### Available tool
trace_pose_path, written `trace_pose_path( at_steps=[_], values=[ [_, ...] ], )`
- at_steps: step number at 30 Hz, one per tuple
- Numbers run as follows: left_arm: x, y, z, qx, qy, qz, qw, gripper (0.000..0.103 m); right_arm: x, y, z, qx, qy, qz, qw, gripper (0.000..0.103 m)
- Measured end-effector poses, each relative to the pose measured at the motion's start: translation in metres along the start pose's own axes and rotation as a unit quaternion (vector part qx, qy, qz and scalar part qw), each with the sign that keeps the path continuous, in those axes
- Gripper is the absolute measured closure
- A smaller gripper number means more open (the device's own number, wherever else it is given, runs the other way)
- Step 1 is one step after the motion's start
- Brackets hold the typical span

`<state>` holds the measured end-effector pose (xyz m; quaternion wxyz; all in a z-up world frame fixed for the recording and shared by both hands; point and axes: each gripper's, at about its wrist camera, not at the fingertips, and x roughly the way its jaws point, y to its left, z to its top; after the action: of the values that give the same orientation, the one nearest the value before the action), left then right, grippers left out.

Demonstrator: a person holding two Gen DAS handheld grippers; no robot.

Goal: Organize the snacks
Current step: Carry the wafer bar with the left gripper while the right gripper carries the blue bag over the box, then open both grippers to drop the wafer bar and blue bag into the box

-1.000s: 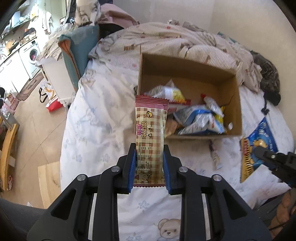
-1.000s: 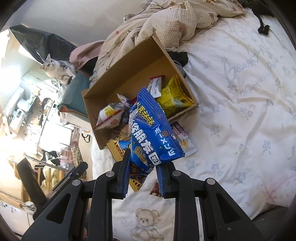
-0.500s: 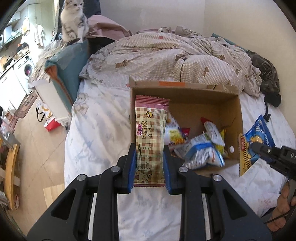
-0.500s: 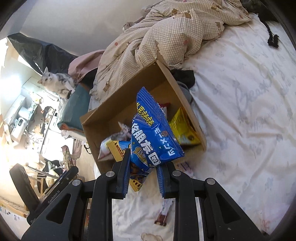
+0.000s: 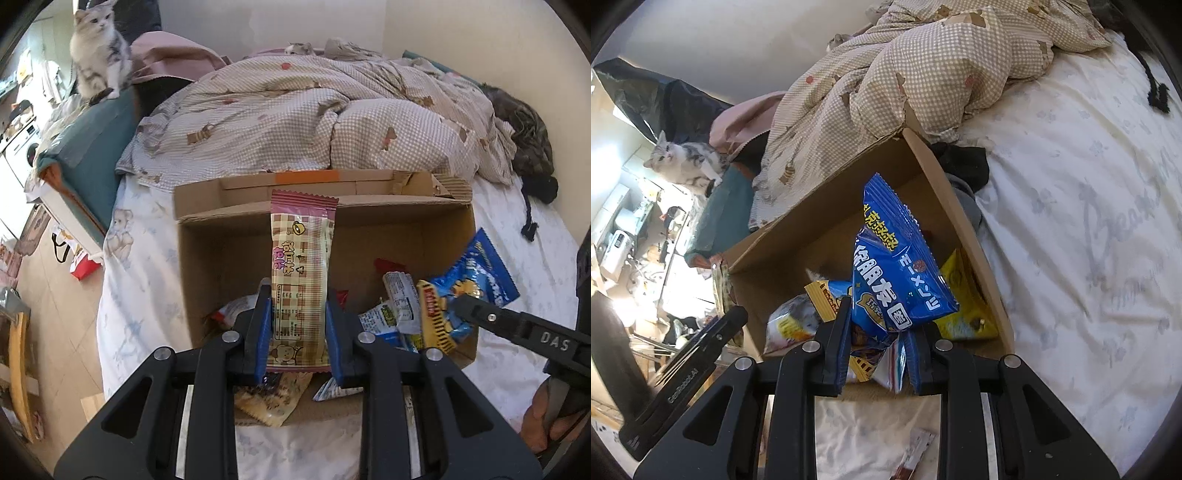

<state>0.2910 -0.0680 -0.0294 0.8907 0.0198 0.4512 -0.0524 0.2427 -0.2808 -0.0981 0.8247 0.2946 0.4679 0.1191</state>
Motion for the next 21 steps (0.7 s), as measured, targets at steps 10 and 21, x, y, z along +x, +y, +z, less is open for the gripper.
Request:
trace_pose_path(
  at_steps=[10,21],
  values=[
    [0.019,-0.002,0.008,-0.005,0.008,0.021,0.9997,0.08,0.019,0.0,0.016,0.009,0.013,0.013,1.0,0.075],
    [0.018,0.001,0.008,-0.027,0.016,0.036,0.9989,0.024,0.014,0.003,0.018,0.018,0.001,0.007,1.0,0.026]
  ],
)
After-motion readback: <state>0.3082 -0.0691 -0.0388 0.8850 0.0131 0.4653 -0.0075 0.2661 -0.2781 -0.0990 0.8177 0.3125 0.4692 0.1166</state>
